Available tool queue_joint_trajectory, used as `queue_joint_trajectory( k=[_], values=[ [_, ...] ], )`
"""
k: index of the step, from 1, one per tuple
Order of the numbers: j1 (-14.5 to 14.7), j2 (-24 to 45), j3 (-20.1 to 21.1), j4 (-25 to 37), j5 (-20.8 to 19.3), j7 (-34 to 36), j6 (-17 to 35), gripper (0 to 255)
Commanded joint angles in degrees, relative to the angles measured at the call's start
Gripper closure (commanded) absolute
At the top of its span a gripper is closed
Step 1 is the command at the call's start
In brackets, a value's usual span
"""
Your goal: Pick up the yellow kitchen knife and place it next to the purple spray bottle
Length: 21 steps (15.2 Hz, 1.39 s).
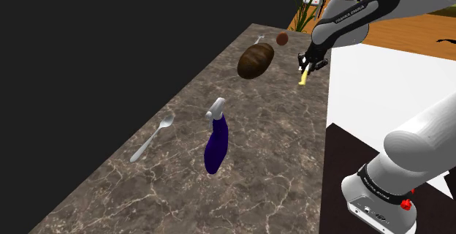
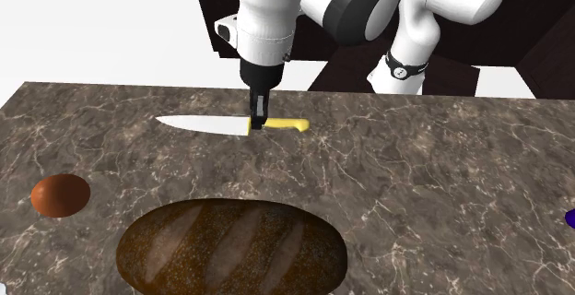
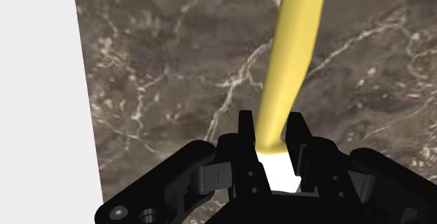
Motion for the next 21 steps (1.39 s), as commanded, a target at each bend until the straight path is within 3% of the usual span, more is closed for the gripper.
queue_joint_trajectory(
  k=[1, 21],
  values=[
    [0.0, -0.9, 0.0, 0.6, 0.0, 0.0, -1.5, 255],
    [0.1, -8.5, 0.4, 9.2, -0.1, -0.2, -17.7, 255]
  ],
)
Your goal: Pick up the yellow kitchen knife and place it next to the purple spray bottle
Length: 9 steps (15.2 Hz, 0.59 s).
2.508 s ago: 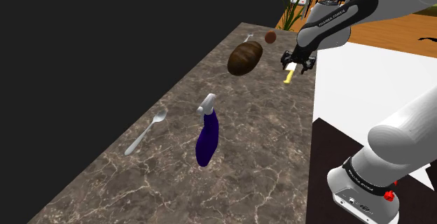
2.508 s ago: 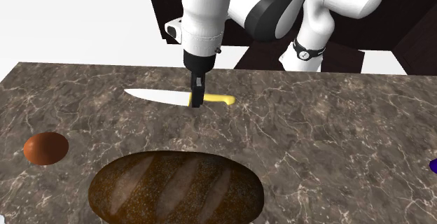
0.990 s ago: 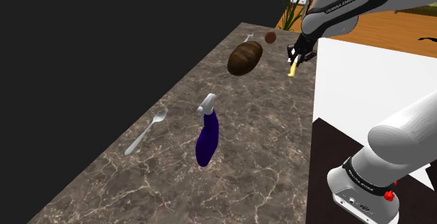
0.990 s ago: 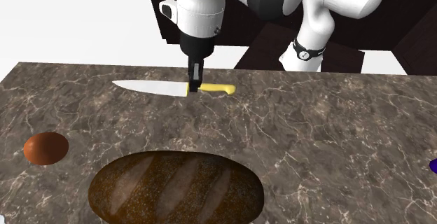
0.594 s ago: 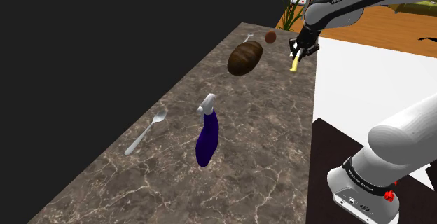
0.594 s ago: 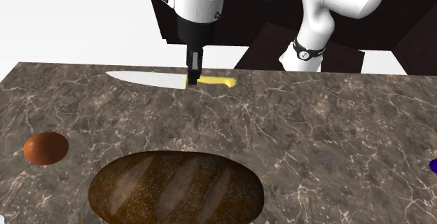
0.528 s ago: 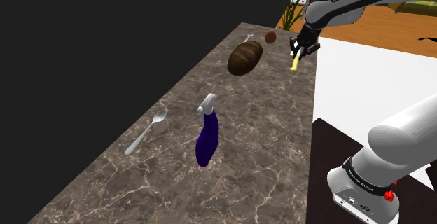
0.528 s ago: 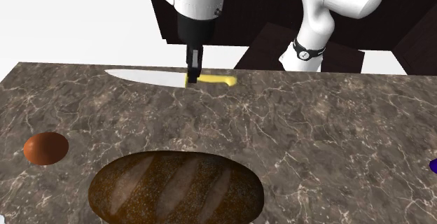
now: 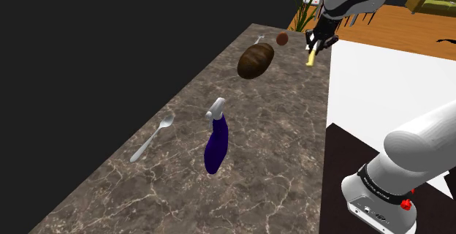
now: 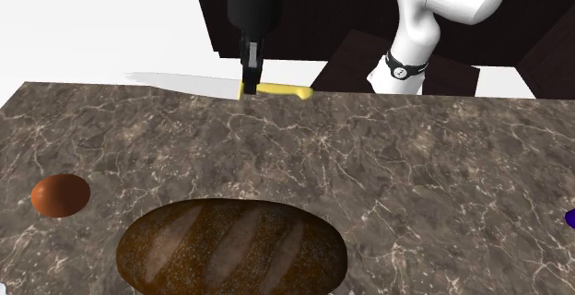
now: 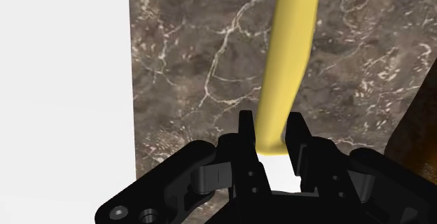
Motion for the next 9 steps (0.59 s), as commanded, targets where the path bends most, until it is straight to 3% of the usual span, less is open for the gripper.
queue_joint_trajectory(
  k=[1, 9],
  values=[
    [0.0, -0.6, 0.1, 1.2, 0.0, 0.0, -1.8, 255],
    [0.1, -2.0, 0.2, 6.1, 0.1, -0.2, -8.1, 255]
  ],
)
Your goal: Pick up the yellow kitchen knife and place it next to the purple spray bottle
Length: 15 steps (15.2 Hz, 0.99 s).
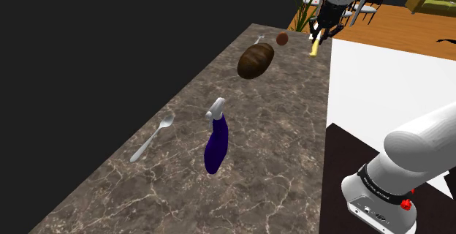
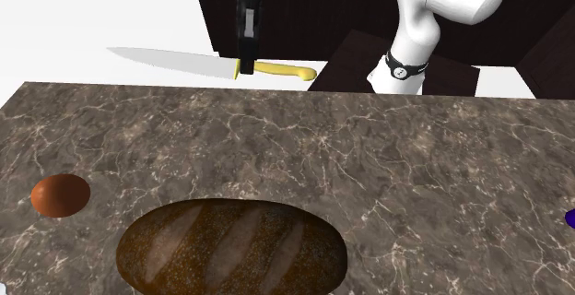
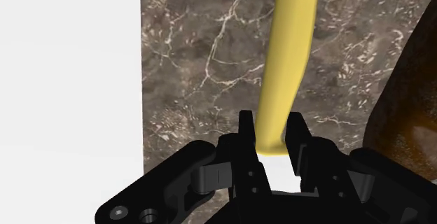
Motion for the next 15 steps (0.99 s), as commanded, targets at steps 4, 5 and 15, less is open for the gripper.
queue_joint_trajectory(
  k=[4, 5, 15],
  values=[
    [0.0, -0.5, 0.0, 3.4, 0.1, -0.3, -3.9, 255],
    [0.0, -0.6, 0.0, 4.1, 0.1, -0.3, -4.7, 255],
    [0.1, -0.6, 0.1, 11.8, 0.3, -0.6, -12.4, 255]
  ],
)
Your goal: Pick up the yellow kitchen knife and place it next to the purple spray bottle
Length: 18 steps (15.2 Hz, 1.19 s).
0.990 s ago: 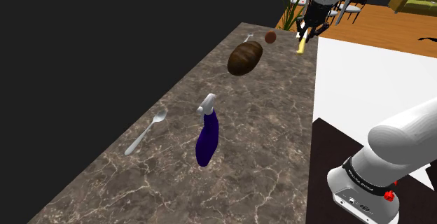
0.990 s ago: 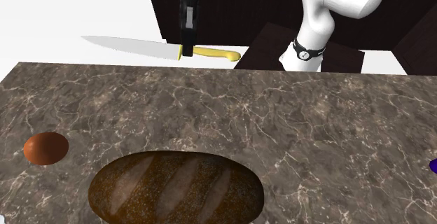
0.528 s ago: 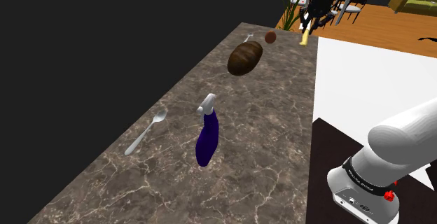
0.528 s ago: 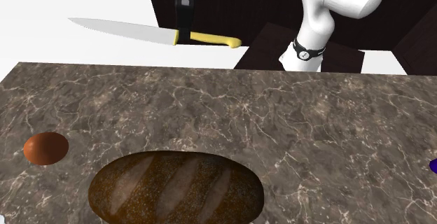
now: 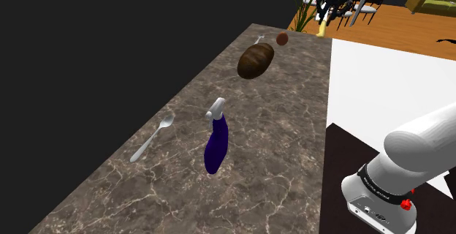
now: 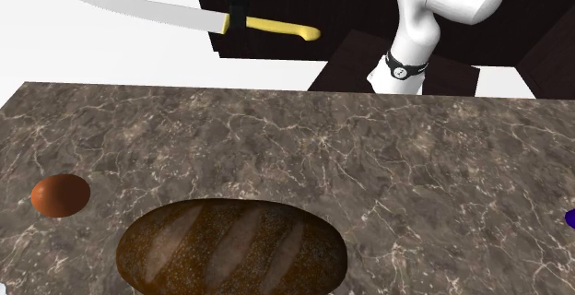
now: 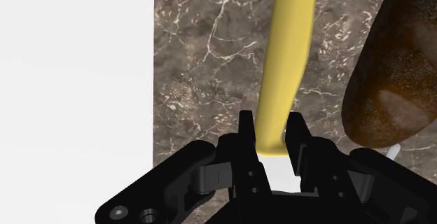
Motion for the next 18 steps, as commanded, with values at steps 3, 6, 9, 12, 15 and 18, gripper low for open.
queue_joint_trajectory(
  k=[3, 6, 9, 12, 15, 18],
  values=[
    [0.0, 0.1, 0.0, 3.2, 0.1, -0.2, -3.1, 255],
    [0.0, 0.5, 0.0, 5.9, 0.1, -0.2, -5.4, 255],
    [0.1, 0.9, 0.0, 8.7, 0.2, -0.3, -7.8, 255],
    [0.5, 0.4, 1.0, 9.6, 0.2, 1.0, -9.2, 255],
    [1.9, -1.7, 3.7, 7.5, 0.1, 5.1, -9.5, 255],
    [3.3, -3.3, 6.5, 6.1, 0.3, 9.2, -9.9, 255]
  ],
)
